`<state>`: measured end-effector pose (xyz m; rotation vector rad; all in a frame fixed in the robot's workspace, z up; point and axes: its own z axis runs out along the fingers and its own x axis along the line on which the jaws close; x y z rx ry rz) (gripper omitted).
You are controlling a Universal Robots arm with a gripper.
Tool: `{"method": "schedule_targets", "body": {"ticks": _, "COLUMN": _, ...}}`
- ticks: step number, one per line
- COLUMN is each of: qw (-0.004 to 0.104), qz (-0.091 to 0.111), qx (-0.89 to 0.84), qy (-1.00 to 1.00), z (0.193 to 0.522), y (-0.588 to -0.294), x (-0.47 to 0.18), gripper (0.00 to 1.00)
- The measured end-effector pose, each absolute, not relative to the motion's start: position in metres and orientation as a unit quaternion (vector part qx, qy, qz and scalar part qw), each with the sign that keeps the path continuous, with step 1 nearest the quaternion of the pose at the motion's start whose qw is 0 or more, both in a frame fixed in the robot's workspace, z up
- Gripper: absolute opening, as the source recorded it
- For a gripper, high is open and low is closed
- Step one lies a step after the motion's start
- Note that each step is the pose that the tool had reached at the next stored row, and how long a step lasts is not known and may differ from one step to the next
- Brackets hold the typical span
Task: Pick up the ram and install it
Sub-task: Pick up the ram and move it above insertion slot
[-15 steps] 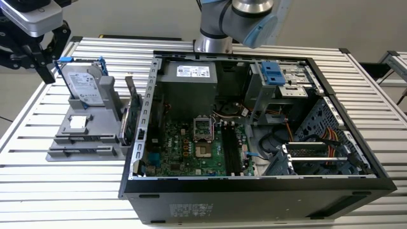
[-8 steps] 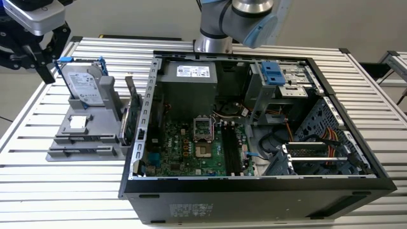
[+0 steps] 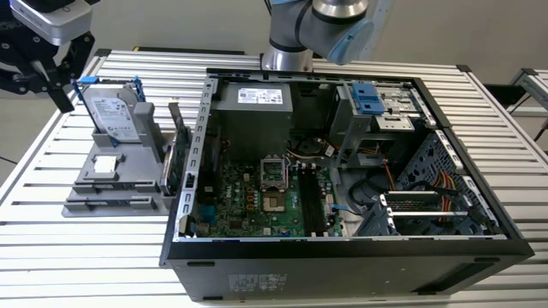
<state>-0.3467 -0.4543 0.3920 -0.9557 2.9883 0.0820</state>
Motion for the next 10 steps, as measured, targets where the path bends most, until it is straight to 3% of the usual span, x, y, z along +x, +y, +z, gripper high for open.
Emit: {"method": "schedule_targets", "body": {"ticks": 10, "qw": 0.0, "qz": 0.026, "qx": -0.358, "qy": 0.933, "z": 0.392, "y": -0.4543, "x": -0.3467, "gripper": 0.0}}
